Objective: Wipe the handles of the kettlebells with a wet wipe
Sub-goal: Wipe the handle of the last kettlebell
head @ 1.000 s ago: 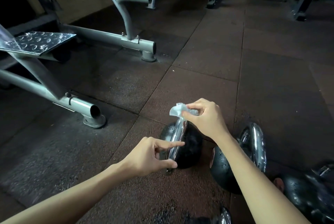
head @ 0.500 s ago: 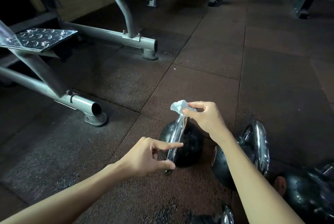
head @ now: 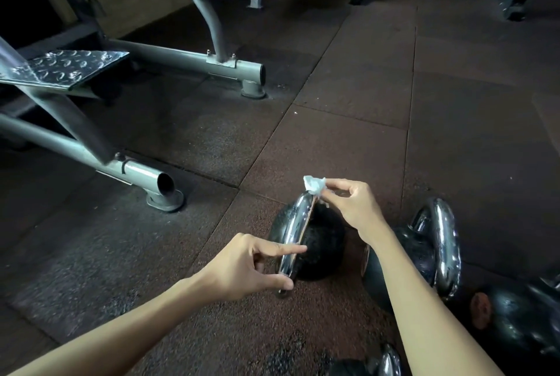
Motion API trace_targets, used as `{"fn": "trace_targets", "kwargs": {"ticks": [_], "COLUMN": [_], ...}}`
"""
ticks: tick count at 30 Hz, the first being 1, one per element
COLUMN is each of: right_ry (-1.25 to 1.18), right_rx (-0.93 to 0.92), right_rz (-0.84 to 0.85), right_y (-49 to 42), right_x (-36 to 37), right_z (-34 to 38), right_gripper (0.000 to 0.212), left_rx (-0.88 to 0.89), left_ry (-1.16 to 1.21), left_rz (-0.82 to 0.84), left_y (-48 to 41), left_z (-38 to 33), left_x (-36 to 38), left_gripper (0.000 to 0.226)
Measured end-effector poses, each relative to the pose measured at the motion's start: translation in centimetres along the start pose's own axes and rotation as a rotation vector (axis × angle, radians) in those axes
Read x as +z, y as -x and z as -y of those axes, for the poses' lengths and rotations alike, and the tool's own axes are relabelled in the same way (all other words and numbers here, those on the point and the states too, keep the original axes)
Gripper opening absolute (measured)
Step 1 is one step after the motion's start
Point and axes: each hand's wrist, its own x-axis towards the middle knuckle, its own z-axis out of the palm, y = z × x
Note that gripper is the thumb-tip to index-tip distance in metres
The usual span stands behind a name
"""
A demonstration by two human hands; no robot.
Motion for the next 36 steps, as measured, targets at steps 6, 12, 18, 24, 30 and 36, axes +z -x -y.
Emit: {"fn": "trace_targets", "kwargs": {"ticks": [6, 12, 18, 24, 30, 36], "right_ry": [0.192, 0.463, 0.368, 0.291, 0.263, 0.232], "right_rx": [-0.142, -0.128, -0.109, -0.113, -0.083, -0.156], "right_rz": [0.151, 0.323, 0.202, -0.102, -0.202, -0.257], "right_y": [-1.8, -2.5, -0.8, 2.2, 2.4, 2.5], "right_x": [-0.8, -0.8, -0.4, 0.6, 1.6, 1.7], "right_z": [0.2, 0.2, 0.4, -1.5, -0.7, 0.2], "right_gripper": [0.024, 0.028, 0.028, 0.030, 0.029, 0.031], "left_rx": [-0.010, -0.020, -0.013, 0.009, 0.031, 0.042], "left_ry": [-0.019, -0.018, 0.002, 0.006, -0.019, -0.022], "left_rz": [-0.006, -0.002, 0.010, -0.003, -0.028, -0.037], "left_y": [0.1, 0.3, 0.1, -0.7, -1.7, -2.1], "left_z": [0.1, 0.2, 0.4, 0.6, 0.5, 0.2], "left_x": [-0.1, -0.3, -0.5, -1.1, -1.2, -1.3], "left_gripper": [0.055, 0.055, 0.055, 0.058, 0.061, 0.061]}}
